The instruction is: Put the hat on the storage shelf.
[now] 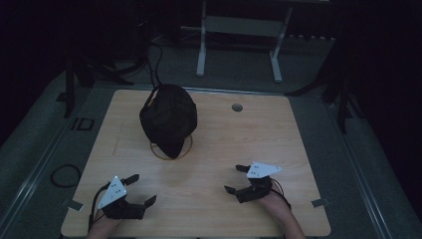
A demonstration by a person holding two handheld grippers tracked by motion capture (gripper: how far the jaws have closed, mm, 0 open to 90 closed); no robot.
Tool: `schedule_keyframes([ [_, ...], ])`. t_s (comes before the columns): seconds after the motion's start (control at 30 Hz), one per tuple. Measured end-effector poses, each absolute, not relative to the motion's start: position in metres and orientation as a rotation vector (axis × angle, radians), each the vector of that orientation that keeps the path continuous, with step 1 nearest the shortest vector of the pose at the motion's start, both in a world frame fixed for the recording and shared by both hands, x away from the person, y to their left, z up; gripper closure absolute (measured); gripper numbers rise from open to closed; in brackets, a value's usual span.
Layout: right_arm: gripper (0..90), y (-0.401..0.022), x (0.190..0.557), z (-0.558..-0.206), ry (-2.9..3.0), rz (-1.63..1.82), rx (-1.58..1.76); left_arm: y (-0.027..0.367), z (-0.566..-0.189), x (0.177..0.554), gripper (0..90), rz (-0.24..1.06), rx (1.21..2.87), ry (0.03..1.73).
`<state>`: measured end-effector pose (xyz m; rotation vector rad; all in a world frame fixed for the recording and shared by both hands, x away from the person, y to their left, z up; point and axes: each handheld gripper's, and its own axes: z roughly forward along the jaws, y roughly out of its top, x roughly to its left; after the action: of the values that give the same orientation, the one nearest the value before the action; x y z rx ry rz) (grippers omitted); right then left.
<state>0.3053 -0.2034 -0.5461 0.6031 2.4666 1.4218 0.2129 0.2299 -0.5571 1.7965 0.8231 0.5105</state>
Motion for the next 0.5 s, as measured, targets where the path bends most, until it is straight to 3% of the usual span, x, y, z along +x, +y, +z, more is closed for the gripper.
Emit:
schedule_keyframes([
  [0.5, 12.6, -0.239, 0.288, -0.546, 2.427, 1.425, 0.664, 0.229, -0.557, 0.212, 4.8, 0.51, 1.8, 0.815],
])
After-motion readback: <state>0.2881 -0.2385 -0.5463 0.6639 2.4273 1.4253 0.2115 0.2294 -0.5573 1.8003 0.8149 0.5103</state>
